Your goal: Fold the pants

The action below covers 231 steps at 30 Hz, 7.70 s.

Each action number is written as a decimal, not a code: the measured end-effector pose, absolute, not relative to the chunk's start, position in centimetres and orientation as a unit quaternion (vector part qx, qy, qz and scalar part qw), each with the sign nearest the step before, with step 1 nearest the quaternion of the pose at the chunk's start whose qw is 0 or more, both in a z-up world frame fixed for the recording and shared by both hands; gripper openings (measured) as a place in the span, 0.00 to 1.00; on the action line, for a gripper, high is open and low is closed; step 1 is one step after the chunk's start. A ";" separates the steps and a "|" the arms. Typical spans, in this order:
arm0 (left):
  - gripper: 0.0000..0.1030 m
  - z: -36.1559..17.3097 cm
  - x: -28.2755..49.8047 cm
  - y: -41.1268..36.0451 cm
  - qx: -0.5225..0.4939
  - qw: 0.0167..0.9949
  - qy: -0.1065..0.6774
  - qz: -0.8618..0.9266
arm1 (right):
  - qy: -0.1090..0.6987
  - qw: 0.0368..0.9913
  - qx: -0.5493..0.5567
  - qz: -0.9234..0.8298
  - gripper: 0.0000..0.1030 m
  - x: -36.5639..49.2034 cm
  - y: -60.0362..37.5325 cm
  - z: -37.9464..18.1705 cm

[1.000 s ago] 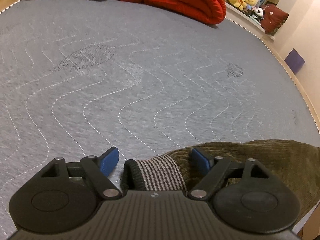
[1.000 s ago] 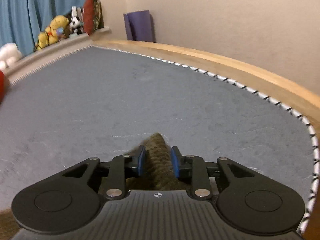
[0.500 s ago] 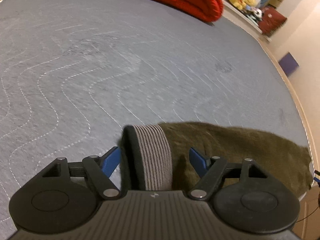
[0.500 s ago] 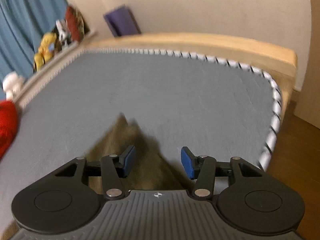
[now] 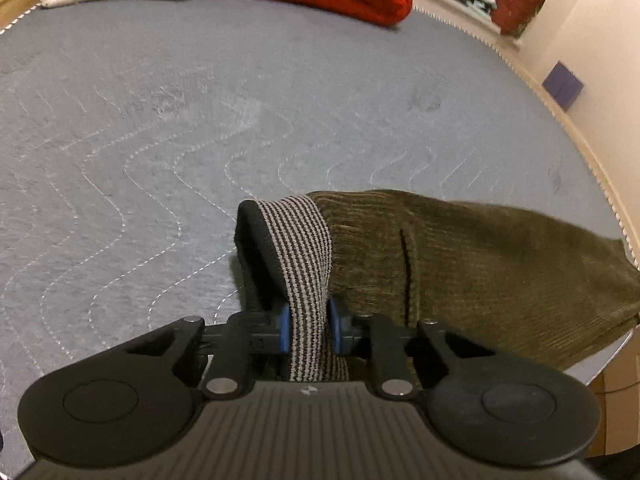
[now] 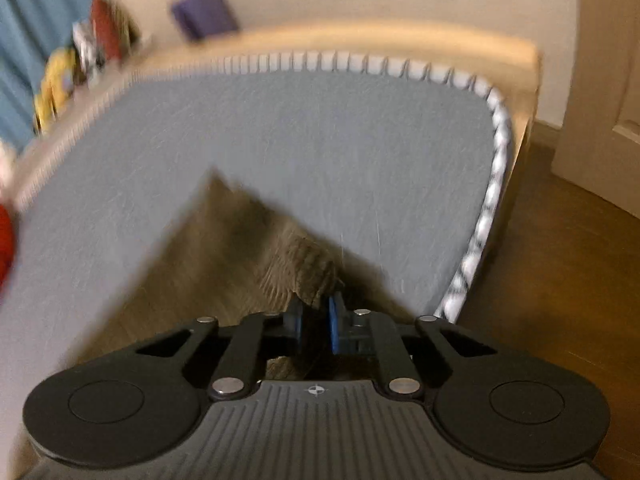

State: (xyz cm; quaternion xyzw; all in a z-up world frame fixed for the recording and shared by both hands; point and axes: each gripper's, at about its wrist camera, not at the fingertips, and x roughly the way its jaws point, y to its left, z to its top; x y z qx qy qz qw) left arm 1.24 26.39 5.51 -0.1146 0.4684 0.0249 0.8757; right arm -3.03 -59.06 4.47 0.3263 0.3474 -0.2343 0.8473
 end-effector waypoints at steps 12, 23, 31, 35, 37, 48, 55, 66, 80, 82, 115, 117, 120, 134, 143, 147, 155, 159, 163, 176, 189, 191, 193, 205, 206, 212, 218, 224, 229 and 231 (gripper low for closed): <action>0.49 5.9 1.0 19.9 0.104 0.896 0.418 0.108 | 0.401 0.828 0.268 -0.286 0.42 -3.8 -58.2 2.3; 0.52 6.5 0.7 11.6 0.168 0.922 0.348 -0.015 | 0.337 0.833 0.374 -0.231 0.51 -6.0 -61.3 0.0; 0.52 5.5 1.8 10.6 0.167 0.924 0.342 -0.025 | 0.335 0.817 0.403 -0.240 0.55 -5.9 -61.9 -2.0; 0.53 5.8 1.7 10.7 0.162 0.925 0.343 -0.024 | 0.335 0.817 0.404 -0.240 0.56 -5.7 -61.6 -2.1; 0.53 5.8 1.6 10.7 0.162 0.925 0.343 -0.024 | 0.338 0.818 0.395 -0.245 0.52 -5.5 -61.3 -2.0; 0.53 6.5 1.6 10.6 0.150 0.931 0.333 -0.020 | 0.266 0.909 0.139 -0.291 0.21 -2.4 -48.8 7.8; 0.53 6.3 2.4 11.4 0.132 0.930 0.342 -0.003 | 0.147 0.979 -0.137 -0.032 0.21 -4.5 -24.0 13.0; 0.70 6.9 3.2 12.7 0.056 0.921 0.385 -0.018 | 0.190 0.822 -0.412 0.344 0.31 -16.7 1.3 -0.3; 0.39 5.3 6.5 12.4 -0.053 0.912 0.403 -0.064 | 0.273 0.885 -0.236 0.295 0.61 -9.9 -6.5 8.1; 0.41 5.0 7.5 11.7 -0.076 0.908 0.405 -0.077 | 0.290 0.903 -0.203 0.243 0.63 -8.0 -8.8 7.9; 0.61 1.1 11.4 1.0 0.122 0.900 0.415 -0.056 | 0.454 0.888 0.072 -0.023 0.83 -4.4 -28.1 0.6; 0.62 1.3 11.4 1.1 0.118 0.901 0.414 -0.054 | 0.459 0.884 0.089 -0.018 0.83 -4.3 -28.4 0.4; 0.65 1.5 11.4 1.1 0.112 0.903 0.411 -0.055 | 0.471 0.875 0.108 -0.011 0.85 -3.8 -28.8 0.0; 0.76 4.1 10.7 1.5 0.027 0.918 0.382 -0.100 | 0.448 0.885 0.129 0.021 0.32 -5.3 -27.6 1.5; 0.96 7.4 10.1 -0.6 -0.172 0.860 0.384 -0.289 | 0.254 0.948 -0.132 0.142 0.29 -12.8 -16.2 8.2; 0.99 8.6 10.3 -1.8 -0.170 0.837 0.392 -0.341 | 0.183 0.929 -0.235 0.219 0.29 -16.8 -10.4 7.9; 0.27 6.2 11.2 0.7 -0.072 0.869 0.452 -0.186 | 0.150 0.900 -0.288 0.292 0.29 -19.1 -4.8 7.4; 0.21 6.2 10.3 3.7 -0.073 0.874 0.446 -0.178 | 0.181 0.889 -0.265 0.327 0.32 -18.2 -3.7 7.9; 0.21 7.4 9.0 9.3 -0.101 0.883 0.435 -0.144 | 0.162 0.873 -0.194 0.418 0.49 -19.3 -3.5 10.9; 0.88 5.2 5.0 25.0 -0.161 0.865 0.474 0.028 | 0.381 0.864 0.094 0.315 0.87 -5.3 -5.8 6.2; 0.86 -1.5 8.1 26.5 -0.252 0.824 0.506 -0.023 | 0.519 0.756 0.251 0.309 0.53 -0.3 -4.6 -0.3; 0.73 -0.8 8.3 25.7 -0.237 0.831 0.503 -0.014 | 0.511 0.762 0.250 0.309 0.41 -0.2 -5.0 0.2; 0.58 0.3 8.3 24.6 -0.234 0.840 0.489 -0.022 | 0.494 0.772 0.244 0.315 0.37 -0.5 -5.7 1.4; 0.54 5.2 12.8 11.8 -0.192 0.905 0.360 -0.119 | 0.370 0.854 0.199 0.306 0.37 3.4 -15.5 9.8; 0.62 5.0 13.7 10.8 -0.183 0.907 0.360 -0.118 | 0.370 0.857 0.191 0.304 0.39 4.3 -16.0 10.0; 0.73 4.4 14.4 4.6 0.099 0.931 0.343 0.077 | 0.392 0.898 0.151 0.134 0.65 7.6 -19.8 7.7; 0.72 5.8 10.8 3.4 0.058 0.943 0.325 -0.046 | 0.386 0.890 0.088 0.225 0.60 5.8 -18.9 7.1; 0.72 -0.4 9.9 1.1 0.153 0.873 0.455 -0.089 | 0.484 0.826 -0.037 0.287 0.58 5.1 -16.8 2.2; 0.72 1.8 10.0 1.4 0.092 0.892 0.435 -0.077 | 0.422 0.864 0.044 0.271 0.58 7.9 -18.3 7.3; 0.72 2.8 9.9 1.7 0.072 0.905 0.414 -0.069 | 0.384 0.884 0.102 0.245 0.67 9.8 -19.2 8.8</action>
